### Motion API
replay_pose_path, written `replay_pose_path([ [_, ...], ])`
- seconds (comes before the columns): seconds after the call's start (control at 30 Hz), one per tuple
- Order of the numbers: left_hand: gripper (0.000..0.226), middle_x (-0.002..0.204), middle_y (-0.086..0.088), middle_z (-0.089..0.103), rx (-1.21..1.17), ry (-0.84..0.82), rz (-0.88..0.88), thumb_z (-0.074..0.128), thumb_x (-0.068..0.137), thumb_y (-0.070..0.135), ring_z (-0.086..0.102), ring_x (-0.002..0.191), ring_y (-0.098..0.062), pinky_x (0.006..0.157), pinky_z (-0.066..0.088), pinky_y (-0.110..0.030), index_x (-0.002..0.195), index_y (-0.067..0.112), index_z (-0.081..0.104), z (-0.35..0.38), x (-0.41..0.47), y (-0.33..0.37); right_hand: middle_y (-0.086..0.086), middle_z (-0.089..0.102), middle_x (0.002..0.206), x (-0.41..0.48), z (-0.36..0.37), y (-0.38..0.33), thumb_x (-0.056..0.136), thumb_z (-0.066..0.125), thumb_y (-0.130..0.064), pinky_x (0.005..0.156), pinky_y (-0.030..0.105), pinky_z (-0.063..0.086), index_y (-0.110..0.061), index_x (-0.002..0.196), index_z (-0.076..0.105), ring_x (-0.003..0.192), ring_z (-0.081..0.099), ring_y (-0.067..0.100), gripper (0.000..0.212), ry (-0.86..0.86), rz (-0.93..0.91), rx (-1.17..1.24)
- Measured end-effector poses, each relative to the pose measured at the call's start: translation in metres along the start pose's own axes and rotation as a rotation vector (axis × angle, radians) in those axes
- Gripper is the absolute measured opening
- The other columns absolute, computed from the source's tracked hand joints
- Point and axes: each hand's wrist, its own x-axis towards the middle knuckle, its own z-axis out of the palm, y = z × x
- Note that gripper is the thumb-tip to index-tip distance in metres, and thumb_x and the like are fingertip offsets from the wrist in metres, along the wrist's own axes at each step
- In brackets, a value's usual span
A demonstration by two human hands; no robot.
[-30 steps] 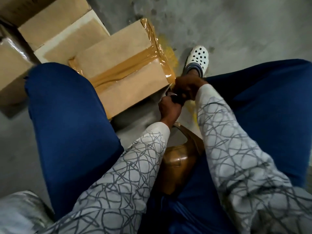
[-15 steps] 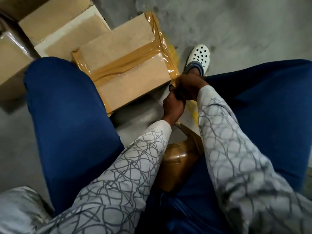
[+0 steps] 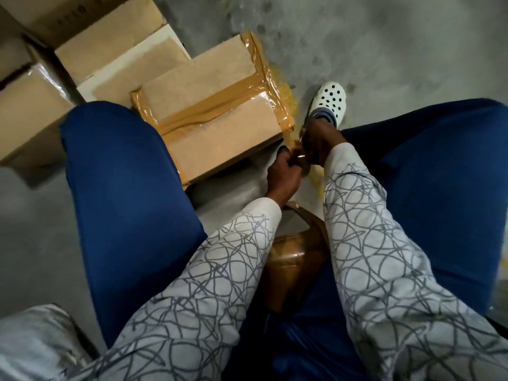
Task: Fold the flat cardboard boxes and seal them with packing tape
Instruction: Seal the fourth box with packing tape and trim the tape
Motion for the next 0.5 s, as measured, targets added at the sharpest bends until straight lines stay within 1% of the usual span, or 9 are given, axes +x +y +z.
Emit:
replay_pose_path([
  [0.03, 0.035, 0.121, -0.006, 0.067, -0.01, -0.003, 0.003, 0.05, 0.089, 0.009, 0.06, 0.111, -0.027, 0.097, 0.049, -0.037, 0.12, 0.02, 0.063, 0.0, 0.0, -0.001, 0.005, 0.039, 0.072, -0.001, -0.002, 0.0, 0.1, 0.036, -0.007, 0.059, 0.031, 0.035, -0.016, 0.075, 0.039, 0.06, 0.039, 0.016, 0.027, -0.07, 0.025, -0.05],
  [0.1, 0.037, 0.122, -0.004, 0.067, -0.023, -0.009, -0.002, 0.049, 0.091, 0.009, 0.061, 0.112, -0.026, 0.096, 0.049, -0.035, 0.122, 0.022, 0.063, 0.0, 0.001, -0.001, 0.005, 0.037, 0.069, 0.005, -0.003, 0.0, 0.097, 0.038, -0.003, 0.053, 0.029, 0.033, -0.015, 0.075, 0.039, 0.057, 0.038, 0.017, 0.026, -0.07, 0.003, -0.17],
  [0.2, 0.039, 0.123, -0.005, 0.066, -0.034, -0.006, 0.003, 0.047, 0.092, 0.007, 0.06, 0.114, -0.026, 0.098, 0.048, -0.037, 0.125, 0.021, 0.061, -0.001, 0.0, -0.002, 0.005, 0.036, 0.068, 0.008, -0.004, 0.002, 0.094, 0.04, -0.003, 0.045, 0.018, 0.034, -0.014, 0.079, 0.04, 0.056, 0.037, 0.016, 0.019, -0.112, 0.075, -0.12],
  [0.23, 0.039, 0.125, -0.005, 0.065, -0.035, -0.01, -0.001, 0.047, 0.093, 0.007, 0.059, 0.116, -0.026, 0.099, 0.048, -0.038, 0.127, 0.021, 0.06, -0.001, 0.0, -0.001, 0.005, 0.038, 0.068, 0.007, 0.0, 0.004, 0.096, 0.039, -0.003, 0.045, 0.019, 0.037, -0.013, 0.078, 0.04, 0.058, 0.038, 0.017, 0.021, -0.124, 0.068, -0.12],
  [0.27, 0.039, 0.127, -0.006, 0.064, -0.032, -0.008, -0.004, 0.047, 0.093, 0.008, 0.059, 0.117, -0.027, 0.1, 0.048, -0.04, 0.129, 0.02, 0.059, -0.001, 0.0, 0.001, 0.006, 0.04, 0.068, 0.011, 0.005, 0.006, 0.097, 0.038, -0.003, 0.051, 0.024, 0.041, -0.012, 0.076, 0.041, 0.061, 0.041, 0.019, 0.023, -0.154, 0.042, -0.1],
  [0.33, 0.042, 0.132, -0.008, 0.063, -0.03, 0.014, -0.027, 0.049, 0.092, 0.008, 0.057, 0.121, -0.028, 0.104, 0.046, -0.042, 0.133, 0.018, 0.058, -0.001, 0.002, 0.002, 0.005, 0.043, 0.071, 0.019, 0.015, 0.013, 0.096, 0.038, -0.005, 0.069, 0.031, 0.041, -0.014, 0.075, 0.043, 0.068, 0.045, 0.019, 0.024, -0.157, -0.003, -0.05],
  [0.4, 0.041, 0.129, -0.01, 0.064, -0.038, 0.05, -0.083, 0.048, 0.089, 0.005, 0.058, 0.119, -0.03, 0.102, 0.048, -0.041, 0.128, 0.014, 0.061, -0.004, 0.006, 0.004, 0.002, 0.044, 0.078, 0.021, 0.02, 0.017, 0.101, 0.038, -0.011, 0.082, 0.035, 0.041, -0.018, 0.076, 0.043, 0.07, 0.045, 0.015, 0.027, -0.174, -0.02, -0.004],
  [0.43, 0.035, 0.123, -0.012, 0.066, -0.037, 0.062, -0.099, 0.047, 0.088, 0.004, 0.06, 0.114, -0.031, 0.097, 0.049, -0.038, 0.118, 0.011, 0.063, -0.007, 0.009, 0.005, 0.003, 0.05, 0.084, 0.022, 0.021, 0.017, 0.103, 0.039, -0.012, 0.085, 0.037, 0.041, -0.017, 0.079, 0.047, 0.074, 0.05, 0.017, 0.026, -0.178, -0.047, -0.006],
  [0.5, 0.024, 0.113, -0.013, 0.067, -0.033, 0.07, -0.102, 0.046, 0.088, 0.002, 0.061, 0.105, -0.031, 0.086, 0.049, -0.033, 0.104, 0.01, 0.063, -0.012, 0.013, 0.008, 0.019, 0.064, 0.107, 0.024, 0.02, 0.016, 0.103, 0.041, -0.009, 0.087, 0.039, 0.042, -0.001, 0.103, 0.06, 0.098, 0.062, 0.033, 0.021, -0.117, -0.126, -0.2],
])
